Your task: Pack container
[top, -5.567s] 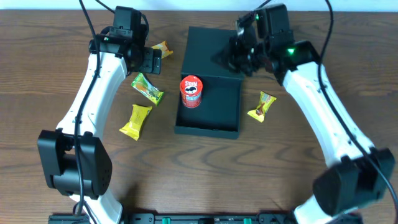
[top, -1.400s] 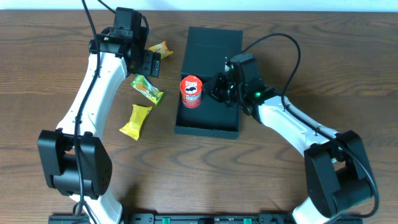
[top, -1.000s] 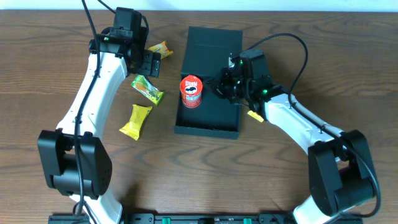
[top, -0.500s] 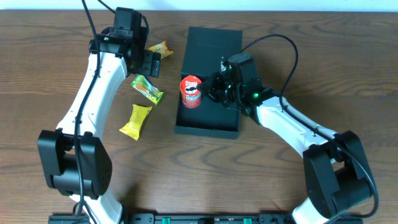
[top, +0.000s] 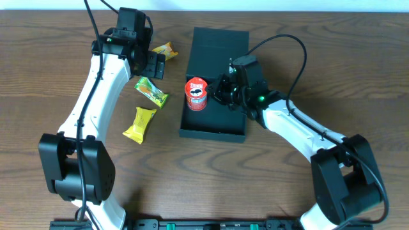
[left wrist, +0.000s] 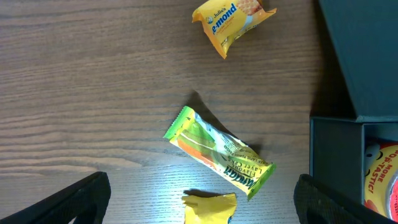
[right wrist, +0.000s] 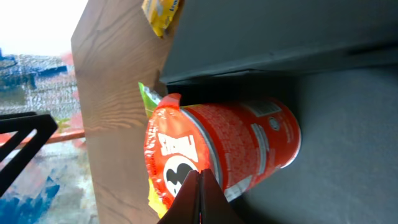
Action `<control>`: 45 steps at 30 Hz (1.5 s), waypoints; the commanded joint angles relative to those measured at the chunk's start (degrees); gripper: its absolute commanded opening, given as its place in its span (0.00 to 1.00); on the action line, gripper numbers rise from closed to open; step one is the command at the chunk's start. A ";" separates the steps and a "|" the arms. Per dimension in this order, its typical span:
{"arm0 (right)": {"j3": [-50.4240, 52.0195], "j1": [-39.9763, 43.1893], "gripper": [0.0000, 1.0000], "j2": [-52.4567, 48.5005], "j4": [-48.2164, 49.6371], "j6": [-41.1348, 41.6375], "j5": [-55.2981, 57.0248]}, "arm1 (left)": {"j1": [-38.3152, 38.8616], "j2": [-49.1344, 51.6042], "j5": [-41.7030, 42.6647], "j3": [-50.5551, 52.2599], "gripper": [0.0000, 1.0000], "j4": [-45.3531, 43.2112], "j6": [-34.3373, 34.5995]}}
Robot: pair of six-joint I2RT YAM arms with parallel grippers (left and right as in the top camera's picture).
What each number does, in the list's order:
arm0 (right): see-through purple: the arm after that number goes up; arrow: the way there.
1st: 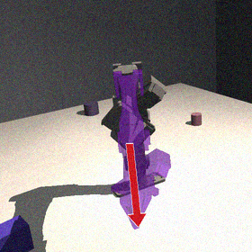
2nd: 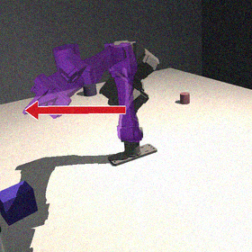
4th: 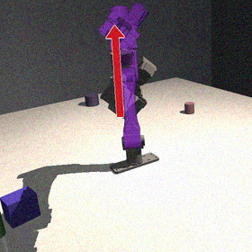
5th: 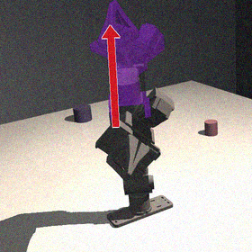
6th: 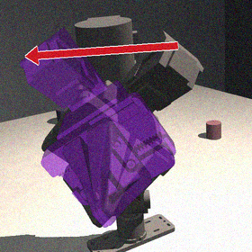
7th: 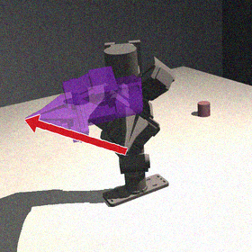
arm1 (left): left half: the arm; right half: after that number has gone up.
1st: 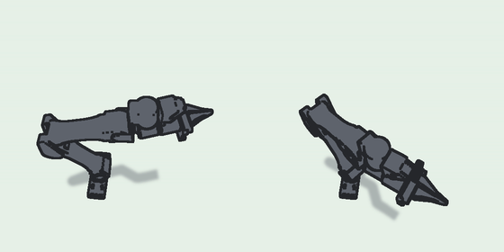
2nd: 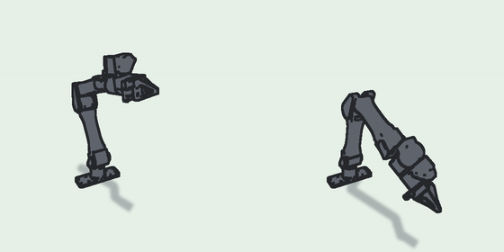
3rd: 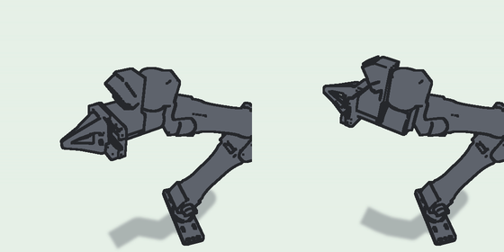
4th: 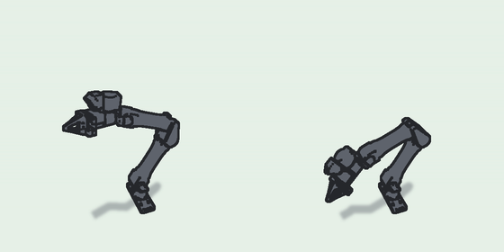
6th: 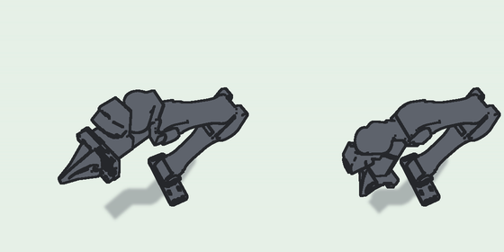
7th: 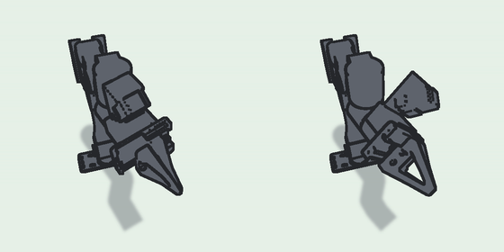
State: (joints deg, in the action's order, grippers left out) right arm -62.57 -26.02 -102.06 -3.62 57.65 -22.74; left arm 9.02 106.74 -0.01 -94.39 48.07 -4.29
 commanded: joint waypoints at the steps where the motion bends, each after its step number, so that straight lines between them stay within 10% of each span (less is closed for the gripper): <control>1: -0.22 -0.33 0.01 -0.28 -0.46 -1.14 1.57 | -0.09 0.02 -0.39 -1.36 0.95 0.00 0.61; 45: -3.15 9.40 0.01 0.09 -12.96 -15.17 11.80 | -0.09 0.02 -0.39 -1.36 0.95 -0.09 0.61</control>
State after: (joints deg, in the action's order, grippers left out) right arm -63.26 -18.13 -101.78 -16.29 44.03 -12.84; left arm 9.02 106.74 -0.01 -94.39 47.94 -4.29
